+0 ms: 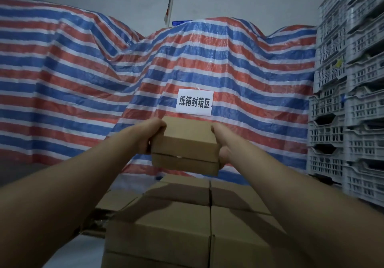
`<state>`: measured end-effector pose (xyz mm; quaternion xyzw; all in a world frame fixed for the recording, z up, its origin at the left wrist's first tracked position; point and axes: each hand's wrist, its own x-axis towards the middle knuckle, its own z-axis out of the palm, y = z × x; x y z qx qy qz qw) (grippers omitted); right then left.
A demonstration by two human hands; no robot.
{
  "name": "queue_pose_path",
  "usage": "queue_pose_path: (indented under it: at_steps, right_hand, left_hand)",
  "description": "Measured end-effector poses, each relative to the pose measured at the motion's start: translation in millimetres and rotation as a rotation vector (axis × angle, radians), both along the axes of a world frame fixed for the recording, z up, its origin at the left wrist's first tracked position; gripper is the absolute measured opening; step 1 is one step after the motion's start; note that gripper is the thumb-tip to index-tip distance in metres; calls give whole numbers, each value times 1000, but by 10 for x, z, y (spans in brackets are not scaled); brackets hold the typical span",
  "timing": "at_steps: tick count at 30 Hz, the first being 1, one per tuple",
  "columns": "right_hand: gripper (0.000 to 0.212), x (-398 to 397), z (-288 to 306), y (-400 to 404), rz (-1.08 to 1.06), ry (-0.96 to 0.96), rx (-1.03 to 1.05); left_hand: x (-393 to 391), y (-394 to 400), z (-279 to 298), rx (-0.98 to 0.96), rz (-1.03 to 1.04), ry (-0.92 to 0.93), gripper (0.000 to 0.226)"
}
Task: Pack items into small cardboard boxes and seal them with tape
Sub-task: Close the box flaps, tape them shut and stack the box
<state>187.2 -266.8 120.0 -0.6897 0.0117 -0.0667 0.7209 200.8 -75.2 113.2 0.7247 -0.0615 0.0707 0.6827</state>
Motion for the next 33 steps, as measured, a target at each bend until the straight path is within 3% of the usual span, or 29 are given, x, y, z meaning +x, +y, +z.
queue_pose_path:
  at_steps: [5, 15, 22, 28, 33]
  right_hand:
    - [8, 145, -93, 5, -58, 136, -26]
    - [27, 422, -428, -64, -72, 289, -150]
    - [32, 445, -484, -65, -118, 262, -219]
    - [26, 413, -504, 5, -149, 181, -99]
    - [26, 436, -467, 37, -216, 107, -100]
  left_hand:
    - [147, 23, -118, 61, 81, 119, 20]
    - [274, -110, -525, 61, 134, 221, 40]
    - [328, -85, -647, 29, 118, 217, 44]
    - [451, -148, -565, 103, 200, 217, 41]
    - [409, -108, -484, 14, 226, 159, 62]
